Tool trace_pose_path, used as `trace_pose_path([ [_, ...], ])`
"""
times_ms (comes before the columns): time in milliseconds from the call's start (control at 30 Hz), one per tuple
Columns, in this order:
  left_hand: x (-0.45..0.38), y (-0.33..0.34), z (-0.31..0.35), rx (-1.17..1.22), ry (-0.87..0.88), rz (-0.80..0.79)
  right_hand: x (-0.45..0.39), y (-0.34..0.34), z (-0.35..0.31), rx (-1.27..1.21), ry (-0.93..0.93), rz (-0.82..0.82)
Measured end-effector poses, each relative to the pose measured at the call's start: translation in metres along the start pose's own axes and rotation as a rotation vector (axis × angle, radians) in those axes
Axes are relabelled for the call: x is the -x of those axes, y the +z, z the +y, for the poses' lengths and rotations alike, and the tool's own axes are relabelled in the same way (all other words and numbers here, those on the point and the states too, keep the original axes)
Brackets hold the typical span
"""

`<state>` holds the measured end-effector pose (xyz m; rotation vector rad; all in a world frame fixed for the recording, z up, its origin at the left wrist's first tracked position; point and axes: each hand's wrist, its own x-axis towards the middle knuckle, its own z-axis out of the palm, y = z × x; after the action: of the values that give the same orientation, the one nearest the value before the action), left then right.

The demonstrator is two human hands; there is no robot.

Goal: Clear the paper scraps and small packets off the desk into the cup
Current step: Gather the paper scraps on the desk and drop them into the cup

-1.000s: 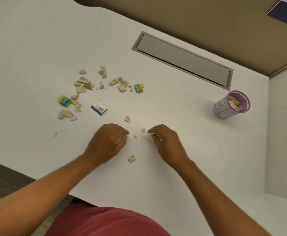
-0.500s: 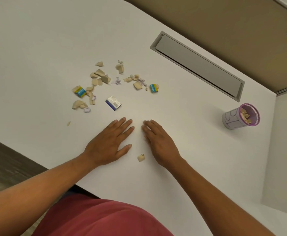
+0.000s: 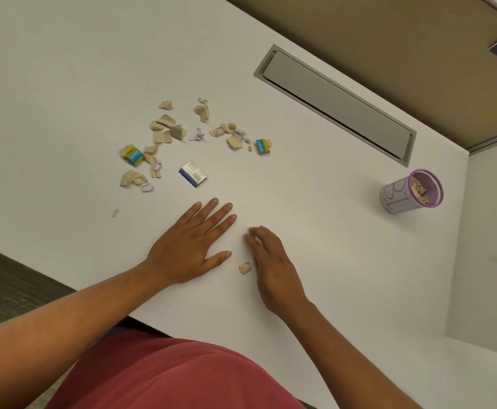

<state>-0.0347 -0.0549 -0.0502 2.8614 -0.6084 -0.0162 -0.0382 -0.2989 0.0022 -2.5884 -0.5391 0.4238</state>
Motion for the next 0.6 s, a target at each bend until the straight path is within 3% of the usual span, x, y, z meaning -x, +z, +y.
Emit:
trace_pose_path([
  [167,0.000,0.001,0.000,0.001,-0.004,-0.007,0.012,-0.008,0.004,-0.105,0.069,0.175],
  [333,0.000,0.000,-0.001,0.007,0.001,-0.001,0.013,-0.007,-0.002,-0.015,0.062,0.045],
  [467,0.000,0.000,0.000,0.008,-0.002,0.002,0.002,-0.005,-0.010,0.013,0.123,0.077],
  [600,0.001,-0.001,0.000,0.008,0.000,0.001,-0.003,-0.005,-0.013,0.005,0.047,0.137],
])
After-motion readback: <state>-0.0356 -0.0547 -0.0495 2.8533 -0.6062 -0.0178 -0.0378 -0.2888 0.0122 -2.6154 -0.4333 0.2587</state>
